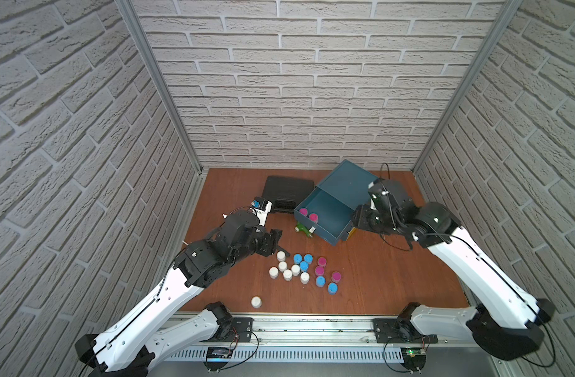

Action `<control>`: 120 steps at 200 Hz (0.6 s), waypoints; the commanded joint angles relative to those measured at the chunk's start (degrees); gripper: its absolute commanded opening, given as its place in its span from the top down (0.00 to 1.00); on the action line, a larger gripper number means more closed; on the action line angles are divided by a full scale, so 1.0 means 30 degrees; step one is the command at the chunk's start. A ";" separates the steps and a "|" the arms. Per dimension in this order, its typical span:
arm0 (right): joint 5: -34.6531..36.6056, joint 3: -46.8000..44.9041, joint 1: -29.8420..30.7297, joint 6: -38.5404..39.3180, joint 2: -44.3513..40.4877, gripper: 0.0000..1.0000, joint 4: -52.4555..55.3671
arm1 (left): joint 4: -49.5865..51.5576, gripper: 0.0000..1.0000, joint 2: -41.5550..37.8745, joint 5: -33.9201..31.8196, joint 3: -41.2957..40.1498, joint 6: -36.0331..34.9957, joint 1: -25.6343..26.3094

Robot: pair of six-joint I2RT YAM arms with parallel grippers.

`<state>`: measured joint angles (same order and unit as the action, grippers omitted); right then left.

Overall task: Put the paint cans in the drawer according to color
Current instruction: Place the paint can in the drawer, then pick up the paint can at the center of the board.

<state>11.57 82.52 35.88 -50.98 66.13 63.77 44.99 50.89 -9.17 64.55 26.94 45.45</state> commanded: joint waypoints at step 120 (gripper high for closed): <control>-0.4423 -1.4837 0.0849 -0.8347 -0.1713 0.34 -0.8336 | -0.0523 0.34 -0.1005 0.0288 -0.0684 0.0513 0.0157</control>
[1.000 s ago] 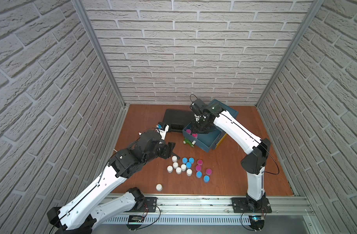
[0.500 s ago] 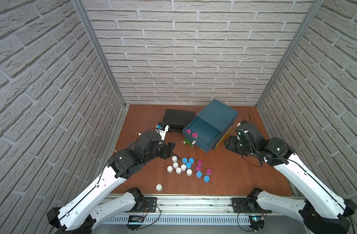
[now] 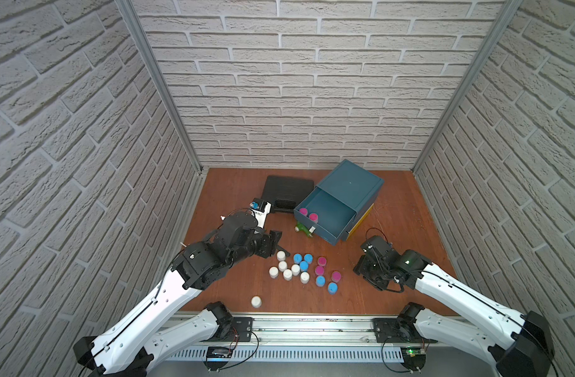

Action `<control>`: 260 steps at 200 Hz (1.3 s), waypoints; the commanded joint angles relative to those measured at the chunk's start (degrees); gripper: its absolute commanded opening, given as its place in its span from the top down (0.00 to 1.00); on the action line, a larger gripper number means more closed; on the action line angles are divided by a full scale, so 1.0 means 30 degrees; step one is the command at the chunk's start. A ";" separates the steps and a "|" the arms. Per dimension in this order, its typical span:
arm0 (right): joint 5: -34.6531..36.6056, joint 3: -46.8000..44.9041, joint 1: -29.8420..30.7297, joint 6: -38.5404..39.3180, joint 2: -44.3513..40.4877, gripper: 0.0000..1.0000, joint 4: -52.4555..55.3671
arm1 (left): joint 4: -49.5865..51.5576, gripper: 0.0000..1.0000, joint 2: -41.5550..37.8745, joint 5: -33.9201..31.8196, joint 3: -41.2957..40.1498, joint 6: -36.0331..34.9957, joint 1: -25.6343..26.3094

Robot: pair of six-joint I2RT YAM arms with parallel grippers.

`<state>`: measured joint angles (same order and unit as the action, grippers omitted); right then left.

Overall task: Put the paint cans in the drawer according to color
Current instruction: Pick up the paint can at the center of the board.

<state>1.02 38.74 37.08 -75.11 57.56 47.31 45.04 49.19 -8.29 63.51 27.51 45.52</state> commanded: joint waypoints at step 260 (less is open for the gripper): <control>-0.1640 0.1610 0.1861 0.0468 0.7587 0.43 -0.2940 | -0.0620 0.34 0.0100 -0.0194 -0.0133 0.0266 0.0135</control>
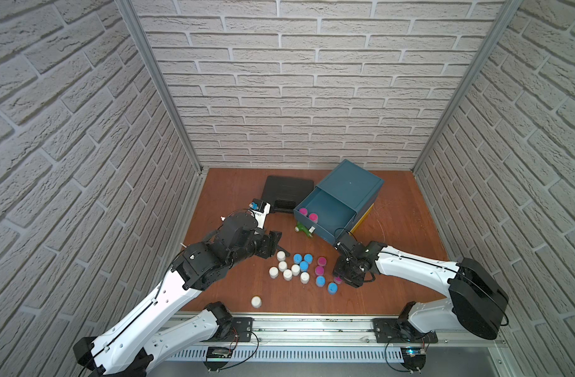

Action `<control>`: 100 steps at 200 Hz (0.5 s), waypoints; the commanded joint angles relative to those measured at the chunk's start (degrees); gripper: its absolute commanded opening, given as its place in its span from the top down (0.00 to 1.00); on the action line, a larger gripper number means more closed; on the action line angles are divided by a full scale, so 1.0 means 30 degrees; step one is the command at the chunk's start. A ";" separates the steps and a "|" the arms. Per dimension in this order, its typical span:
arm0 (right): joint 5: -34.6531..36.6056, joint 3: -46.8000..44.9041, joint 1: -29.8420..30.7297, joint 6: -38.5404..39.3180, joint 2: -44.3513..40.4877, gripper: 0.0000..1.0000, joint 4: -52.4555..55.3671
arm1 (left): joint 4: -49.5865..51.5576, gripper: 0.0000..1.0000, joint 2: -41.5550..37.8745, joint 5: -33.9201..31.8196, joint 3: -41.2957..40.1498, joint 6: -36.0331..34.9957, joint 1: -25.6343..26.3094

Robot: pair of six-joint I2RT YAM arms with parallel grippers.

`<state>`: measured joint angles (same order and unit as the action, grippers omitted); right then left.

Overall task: Put the paint cans in the drawer according to color
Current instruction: Pick up the paint can at the center of the board.

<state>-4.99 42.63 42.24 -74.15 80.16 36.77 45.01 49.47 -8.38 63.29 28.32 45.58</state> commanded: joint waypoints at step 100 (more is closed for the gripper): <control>0.0317 0.0436 0.0162 0.0166 0.0646 0.54 0.0888 | -0.0695 0.34 0.0058 -0.0165 -0.0031 0.0050 0.0121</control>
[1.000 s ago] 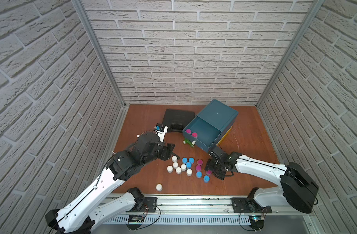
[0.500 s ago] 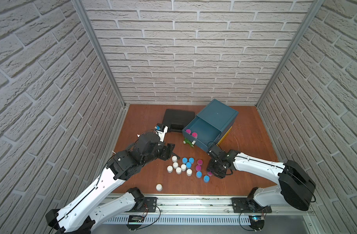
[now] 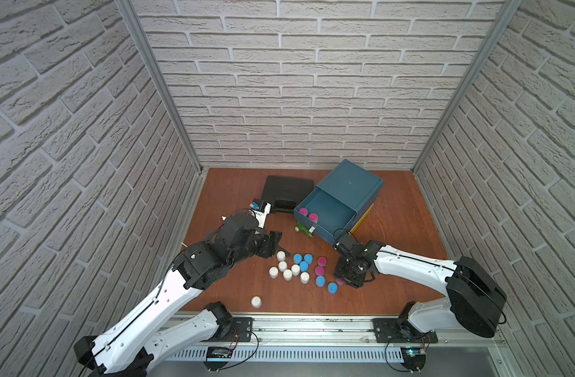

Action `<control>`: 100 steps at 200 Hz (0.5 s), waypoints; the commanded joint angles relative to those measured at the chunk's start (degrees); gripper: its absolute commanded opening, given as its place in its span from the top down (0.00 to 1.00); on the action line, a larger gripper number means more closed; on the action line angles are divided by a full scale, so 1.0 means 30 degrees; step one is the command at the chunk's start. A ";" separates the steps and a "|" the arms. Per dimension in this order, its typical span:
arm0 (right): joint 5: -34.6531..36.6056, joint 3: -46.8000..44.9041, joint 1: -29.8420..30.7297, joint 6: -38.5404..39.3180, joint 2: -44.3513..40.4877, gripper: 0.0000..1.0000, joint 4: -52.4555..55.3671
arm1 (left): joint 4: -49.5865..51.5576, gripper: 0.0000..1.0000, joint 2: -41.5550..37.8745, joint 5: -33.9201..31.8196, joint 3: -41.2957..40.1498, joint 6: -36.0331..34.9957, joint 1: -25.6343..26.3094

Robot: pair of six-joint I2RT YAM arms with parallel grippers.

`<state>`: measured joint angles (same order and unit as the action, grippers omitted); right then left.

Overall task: Put the paint cans in the drawer according to color
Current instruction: Pick up the paint can at the center of the board.

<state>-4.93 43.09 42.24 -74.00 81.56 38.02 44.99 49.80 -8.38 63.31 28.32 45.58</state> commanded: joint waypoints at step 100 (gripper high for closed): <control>0.7049 0.5214 0.0170 0.1350 -0.5918 0.98 1.0409 | -0.0565 0.34 -0.0076 -0.0223 0.0017 0.0134 0.0113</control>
<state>4.60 50.37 42.41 -72.86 71.24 54.81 44.99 49.78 -8.54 63.31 28.36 45.58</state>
